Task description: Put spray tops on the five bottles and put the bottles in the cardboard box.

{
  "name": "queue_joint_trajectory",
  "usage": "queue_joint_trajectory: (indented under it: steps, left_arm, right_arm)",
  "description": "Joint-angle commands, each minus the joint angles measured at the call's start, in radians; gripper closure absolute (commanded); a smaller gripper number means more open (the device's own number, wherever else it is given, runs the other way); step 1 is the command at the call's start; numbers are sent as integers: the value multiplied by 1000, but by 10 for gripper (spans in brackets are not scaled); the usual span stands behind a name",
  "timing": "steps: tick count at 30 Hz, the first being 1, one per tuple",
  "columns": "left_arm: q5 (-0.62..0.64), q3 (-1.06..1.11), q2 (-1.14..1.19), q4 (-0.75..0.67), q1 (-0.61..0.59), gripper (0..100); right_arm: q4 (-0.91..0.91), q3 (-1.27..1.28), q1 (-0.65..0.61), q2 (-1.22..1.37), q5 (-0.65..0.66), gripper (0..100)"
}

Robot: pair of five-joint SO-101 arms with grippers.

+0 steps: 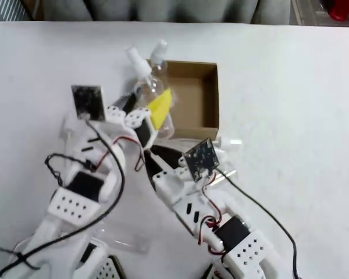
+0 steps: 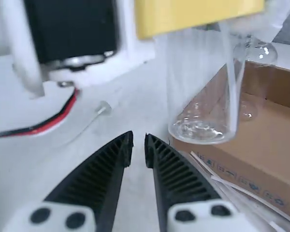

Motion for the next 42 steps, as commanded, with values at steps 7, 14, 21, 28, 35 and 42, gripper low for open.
queue_joint_trajectory:
  steps: [7,14,21,28,35,42]
  left_arm:
    - [-12,40,-176,83,15,932]
    - [-137,52,-303,221,16,932]
    - [-140,106,-357,252,18,932]
    - [-137,107,-364,227,10,932]
    - [-143,137,-286,100,7,932]
    - [-178,-48,65,101,-41,932]
  right_arm:
    - [-27,-14,88,-7,2,984]
    - [-28,-12,119,-7,2,984]
    - [-28,-14,153,-7,2,984]
    - [-4,-12,147,-8,2,984]
    - [62,-23,88,-59,-5,984]
    - [136,54,12,-298,3,984]
